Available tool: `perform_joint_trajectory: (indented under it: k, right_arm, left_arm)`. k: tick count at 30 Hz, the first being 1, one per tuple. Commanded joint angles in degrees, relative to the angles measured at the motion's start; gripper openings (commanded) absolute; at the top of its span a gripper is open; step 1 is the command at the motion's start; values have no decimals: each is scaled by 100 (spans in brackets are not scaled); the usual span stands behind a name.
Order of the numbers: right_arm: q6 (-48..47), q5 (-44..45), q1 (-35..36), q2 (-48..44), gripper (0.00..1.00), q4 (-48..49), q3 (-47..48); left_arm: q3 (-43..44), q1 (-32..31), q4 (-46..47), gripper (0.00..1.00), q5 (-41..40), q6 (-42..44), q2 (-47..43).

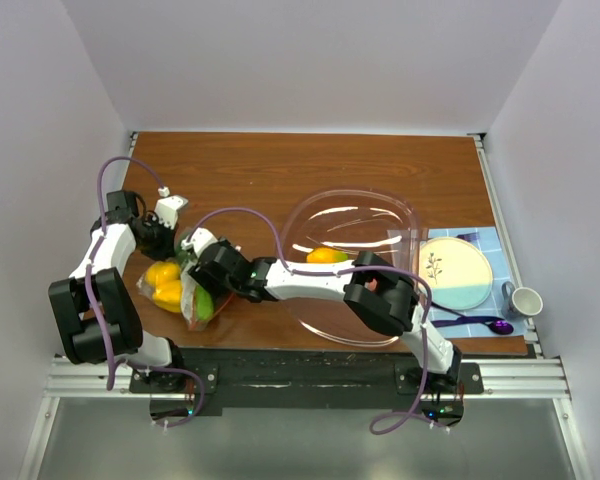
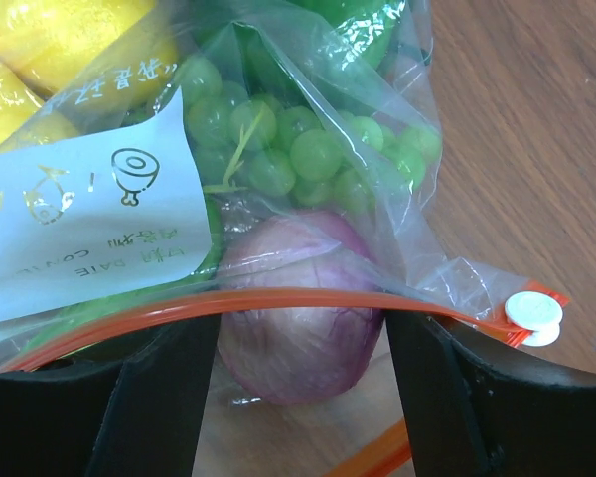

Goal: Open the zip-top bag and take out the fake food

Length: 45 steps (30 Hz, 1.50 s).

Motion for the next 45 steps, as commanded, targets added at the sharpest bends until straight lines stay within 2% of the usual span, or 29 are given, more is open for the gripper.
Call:
perform_joint_trajectory:
  k: [1,3,6,7,10,16,21,27,29,34,36,38,39,40,41,42,43,45]
  right_arm:
    - [146,-219,34,46,67,-73,32]
    - [172,-228,34,2,62,-55,-73]
    - [190,-272,42,-190,37,6,-257]
    - [207,-272,42,-304,24,33,-319]
    - [207,-404,77,-909,11,199,-732]
    - [234,-694,122,-2158,4,516,-1725]
    - [278,-659,122,-3248,4,569,-2392]
    - [76,518,-167,-4092,7,236,-3043]
    - [119,1008,-317,-4190,6,113,-3202]
    - [321,1512,-792,-4226,5,-19,-3607]
    - [392,1617,-871,-4156,11,-64,-3616]
    - [366,1635,-889,-4033,23,-143,-3563]
    - [366,1670,-881,-4006,38,-186,-3485]
    - [366,1696,-880,-4006,48,-204,-3440]
    - [340,1688,-880,-4006,77,-213,-3362]
    - [313,1688,-880,-4015,92,-222,-3309]
    - [313,1688,-889,-4032,99,-265,-3247]
    - [234,1723,-872,-4076,99,-310,-3071]
  left_arm:
    - [-19,-7,13,0,128,98,-133]
    - [-11,1,22,0,128,106,-133]
    - [-2,-7,13,0,120,115,-159]
    - [-2,1,13,0,119,106,-159]
    - [-11,1,31,0,93,115,-194]
    - [-37,-8,83,0,84,71,-115]
    - [-72,1,119,0,111,19,-45]
    - [-28,1,92,0,84,27,-89]
    - [-11,-7,66,0,84,27,-106]
    - [-19,1,31,0,119,18,-89]
    - [-2,1,22,0,111,18,-97]
    - [15,-8,-4,0,119,27,-132]
    - [24,1,-22,0,119,27,-133]
    - [33,-7,-22,0,119,27,-141]
    - [51,-8,-39,0,128,36,-150]
    - [60,1,-66,0,119,36,-150]
    - [68,1,-66,0,128,36,-150]
    - [77,-7,-84,0,137,36,-168]
